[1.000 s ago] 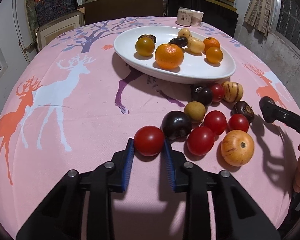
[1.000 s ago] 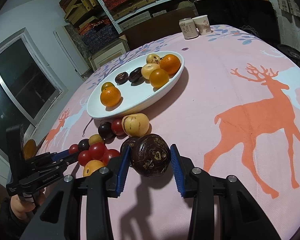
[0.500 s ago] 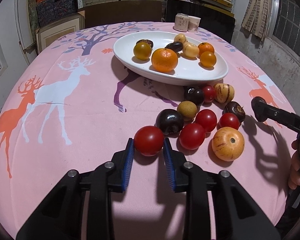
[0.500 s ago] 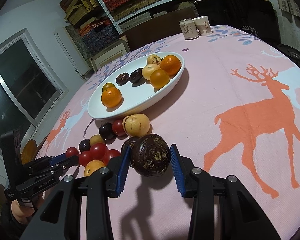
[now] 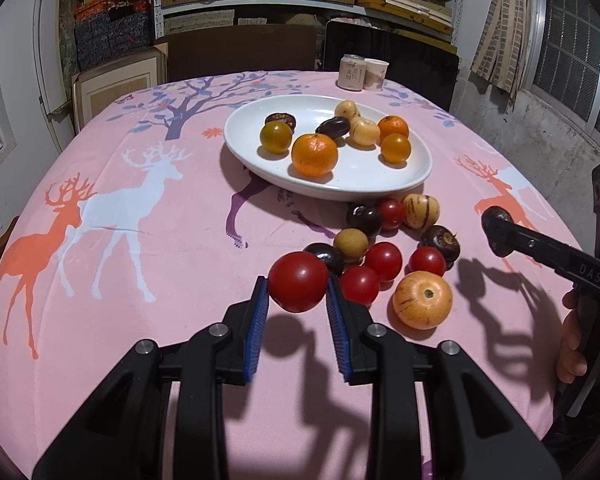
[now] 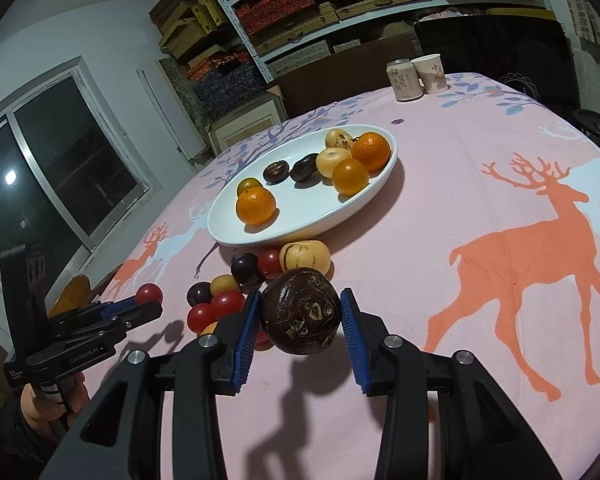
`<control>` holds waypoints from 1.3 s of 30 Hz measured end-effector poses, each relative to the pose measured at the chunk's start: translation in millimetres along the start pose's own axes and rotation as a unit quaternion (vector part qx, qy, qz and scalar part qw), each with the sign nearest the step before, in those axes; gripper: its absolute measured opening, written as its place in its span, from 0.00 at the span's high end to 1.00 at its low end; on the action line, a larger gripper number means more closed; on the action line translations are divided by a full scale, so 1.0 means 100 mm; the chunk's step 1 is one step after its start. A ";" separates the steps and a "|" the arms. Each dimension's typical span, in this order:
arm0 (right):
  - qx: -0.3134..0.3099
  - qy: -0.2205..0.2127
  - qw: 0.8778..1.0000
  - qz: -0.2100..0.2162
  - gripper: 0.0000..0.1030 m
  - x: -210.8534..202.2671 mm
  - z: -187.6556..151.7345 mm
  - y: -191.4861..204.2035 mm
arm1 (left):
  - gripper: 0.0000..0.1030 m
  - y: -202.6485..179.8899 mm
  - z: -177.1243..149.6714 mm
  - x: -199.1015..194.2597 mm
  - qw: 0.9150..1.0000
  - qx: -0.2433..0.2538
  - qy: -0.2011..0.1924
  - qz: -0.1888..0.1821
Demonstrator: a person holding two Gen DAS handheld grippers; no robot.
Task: Organize fruits
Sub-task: 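Place both fruits on the white plate and open both tools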
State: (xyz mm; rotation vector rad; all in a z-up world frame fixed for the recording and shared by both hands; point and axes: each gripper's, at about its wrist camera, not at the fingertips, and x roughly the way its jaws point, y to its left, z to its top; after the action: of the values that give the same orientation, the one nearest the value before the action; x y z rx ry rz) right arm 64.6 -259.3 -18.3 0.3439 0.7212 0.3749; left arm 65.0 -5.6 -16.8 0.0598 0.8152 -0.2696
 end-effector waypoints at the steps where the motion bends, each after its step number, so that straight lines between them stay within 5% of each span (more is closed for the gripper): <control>1: 0.000 0.000 1.000 0.000 0.61 0.00 0.00 0.00 | 0.72 -0.02 0.01 -0.01 1.000 0.002 -0.002 -0.002; 7: -0.025 0.020 0.999 -0.010 0.61 0.05 0.08 0.11 | 0.72 -0.11 0.19 0.07 1.000 0.017 0.000 -0.013; 14: -0.081 0.015 0.995 -0.055 0.61 0.19 0.73 0.26 | 0.72 -0.39 0.74 0.45 0.997 0.043 0.016 -0.056; 20: -0.094 0.058 0.992 -0.053 0.61 0.70 1.24 0.23 | 0.72 -0.58 1.03 0.94 0.995 0.050 0.044 -0.074; 27: -0.128 0.089 0.985 -0.077 0.60 1.20 1.28 0.29 | 0.71 -0.57 1.10 1.20 0.995 0.051 0.053 -0.062; 33: -0.114 0.045 0.990 -0.072 0.48 1.05 1.25 0.25 | 0.32 -0.54 1.09 1.02 0.998 0.050 0.019 -0.045; 39: -0.073 0.023 0.996 -0.051 0.48 0.59 1.09 0.16 | 0.24 -0.42 0.90 0.61 0.998 0.052 -0.008 -0.044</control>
State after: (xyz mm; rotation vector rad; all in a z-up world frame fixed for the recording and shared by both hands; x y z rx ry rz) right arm 177.4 -238.4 31.3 0.1597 0.7488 0.3384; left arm 157.7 -72.6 3.1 0.1187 0.7890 -0.3944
